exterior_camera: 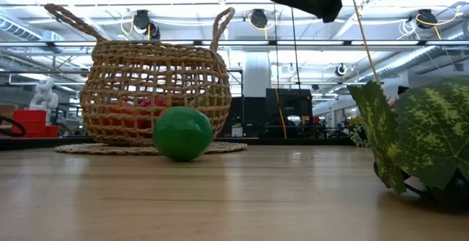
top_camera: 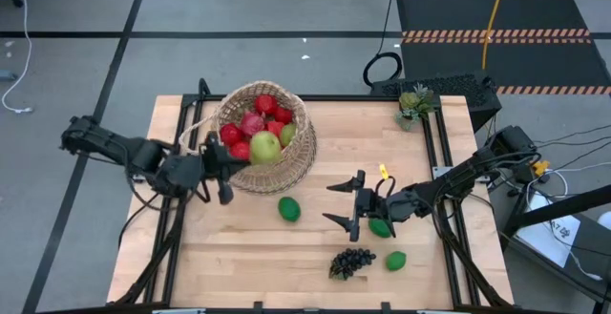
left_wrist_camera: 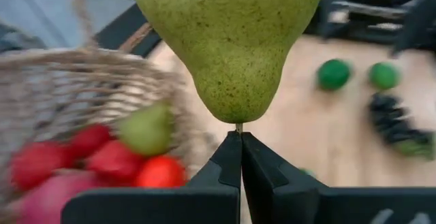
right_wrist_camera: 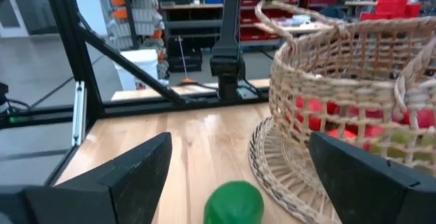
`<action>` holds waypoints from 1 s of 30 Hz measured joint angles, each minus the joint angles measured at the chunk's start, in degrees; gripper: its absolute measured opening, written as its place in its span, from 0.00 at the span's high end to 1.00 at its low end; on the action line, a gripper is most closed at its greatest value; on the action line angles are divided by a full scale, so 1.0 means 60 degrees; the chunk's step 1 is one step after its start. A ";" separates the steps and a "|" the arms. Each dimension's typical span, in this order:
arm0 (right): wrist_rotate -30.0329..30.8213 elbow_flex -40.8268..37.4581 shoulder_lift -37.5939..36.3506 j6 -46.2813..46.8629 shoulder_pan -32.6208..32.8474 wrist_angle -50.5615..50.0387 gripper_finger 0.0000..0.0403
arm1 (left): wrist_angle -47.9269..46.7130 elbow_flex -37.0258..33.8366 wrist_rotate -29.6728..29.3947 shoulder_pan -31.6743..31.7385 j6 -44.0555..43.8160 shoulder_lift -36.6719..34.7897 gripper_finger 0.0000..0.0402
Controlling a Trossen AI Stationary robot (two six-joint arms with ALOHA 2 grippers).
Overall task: Build produce basket
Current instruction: Put the pear into the basket
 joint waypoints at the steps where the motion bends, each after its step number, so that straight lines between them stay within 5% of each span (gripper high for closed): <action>1: 0.0000 0.0000 0.0003 0.0031 -0.0003 -0.0078 0.15 | -0.0513 0.0339 -0.0010 0.0216 0.0067 0.0076 1.00; 7: -0.0002 -0.0002 0.0007 -0.0170 -0.0003 0.0116 0.15 | -0.3608 0.2063 0.0098 0.1715 0.0247 0.0546 1.00; 12: 0.0000 -0.0004 0.0007 -0.0645 -0.0003 0.0432 0.15 | -0.5283 0.3078 0.1283 0.3236 0.0453 0.1265 1.00; 18: 0.0000 -0.0004 0.0004 -0.0959 -0.0003 0.0671 0.15 | -0.6333 0.3356 0.2843 0.4900 0.1668 0.2410 1.00; 30: 0.0000 -0.0004 0.0004 -0.0732 0.0004 0.0636 0.15 | -0.7069 0.3354 0.2938 0.5919 0.3648 0.3767 0.98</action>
